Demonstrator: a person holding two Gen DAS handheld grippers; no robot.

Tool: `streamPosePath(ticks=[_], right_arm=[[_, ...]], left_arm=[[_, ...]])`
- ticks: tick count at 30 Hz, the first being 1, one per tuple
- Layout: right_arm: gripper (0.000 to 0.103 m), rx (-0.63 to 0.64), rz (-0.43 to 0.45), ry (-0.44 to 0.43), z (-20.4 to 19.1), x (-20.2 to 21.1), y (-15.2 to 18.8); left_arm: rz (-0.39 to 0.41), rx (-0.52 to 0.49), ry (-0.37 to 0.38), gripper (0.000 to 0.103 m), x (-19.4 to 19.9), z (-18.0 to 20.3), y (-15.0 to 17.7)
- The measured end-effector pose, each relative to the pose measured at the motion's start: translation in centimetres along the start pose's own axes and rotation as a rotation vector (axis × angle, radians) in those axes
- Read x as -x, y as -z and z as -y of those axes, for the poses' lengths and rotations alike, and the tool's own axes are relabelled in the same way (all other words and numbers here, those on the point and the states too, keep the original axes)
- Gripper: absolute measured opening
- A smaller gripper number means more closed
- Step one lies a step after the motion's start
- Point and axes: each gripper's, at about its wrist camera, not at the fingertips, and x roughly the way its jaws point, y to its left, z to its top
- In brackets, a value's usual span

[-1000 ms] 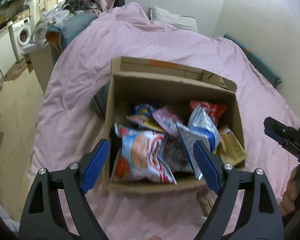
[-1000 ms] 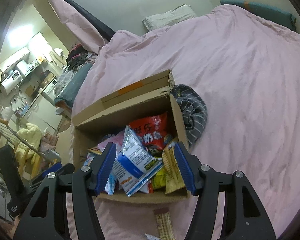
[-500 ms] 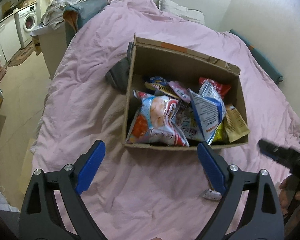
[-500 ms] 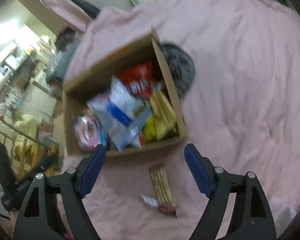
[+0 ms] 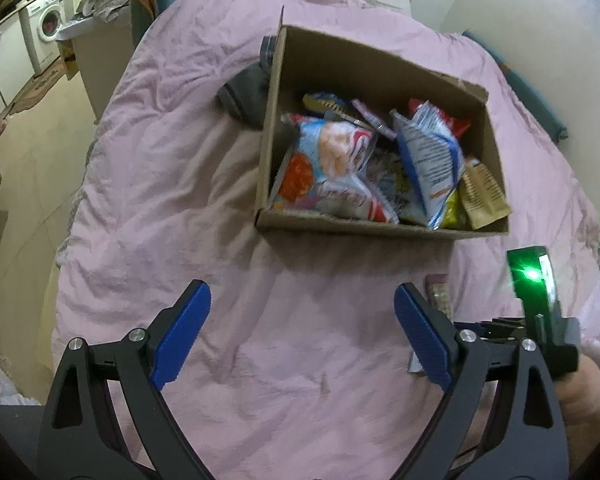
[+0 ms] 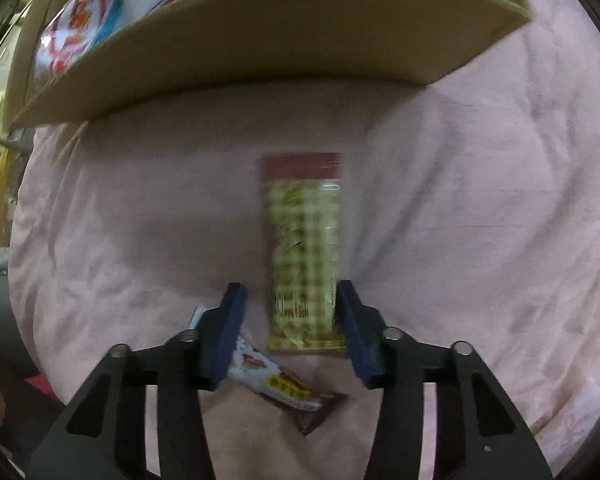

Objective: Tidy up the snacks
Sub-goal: 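Grasp the striped wafer bar with the right tool, then grasp the chocolate bar with the left tool while the right tool holds the wafer bar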

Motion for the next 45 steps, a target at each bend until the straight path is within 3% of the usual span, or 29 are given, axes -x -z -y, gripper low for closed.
streamPosePath(ticks=[2,5,15,17,22,28,33,36,42,45], right_arm=[[0.031,-0.002,0.002,-0.081,-0.7,0.2,0.3],[0.029,0.029,0.028,-0.127,-1.7,0.5,0.5],[0.029,-0.026,0.159,-0.132,1.8,4.4,1.2],[0.029,-0.046,0.186,-0.119,2.9,5.2,1.5],[0.029,-0.112,0.234,-0.110,5.9,7.0,2.5],[0.029,-0.150,0.269,-0.099,7.4,8.3,3.3],[0.029,-0.169,0.286,-0.114,8.1,9.0,3.8],[0.029,-0.166,0.279,-0.116,8.2,9.1,3.9],[0.029,-0.152,0.280,-0.110,7.6,8.9,3.5],[0.029,-0.154,0.280,-0.111,7.7,9.0,3.6]], left_arm=[[-0.018,0.008,0.004,0.091,-0.4,-0.2,0.2],[-0.039,0.017,0.015,0.091,-0.8,0.0,0.3],[-0.101,-0.088,0.029,0.091,-2.5,3.4,1.1],[-0.136,-0.129,0.043,0.091,-3.3,4.7,1.6],[-0.229,-0.347,0.037,0.091,-6.2,9.9,3.9],[-0.282,-0.559,0.157,0.091,-7.4,15.2,6.8],[-0.310,-0.631,0.173,0.091,-8.9,16.7,8.0],[-0.291,-0.645,0.154,0.082,-9.6,16.6,7.7],[-0.341,-0.657,0.208,0.055,-10.5,16.9,7.8],[-0.363,-0.659,0.222,0.031,-10.4,17.2,8.0]])
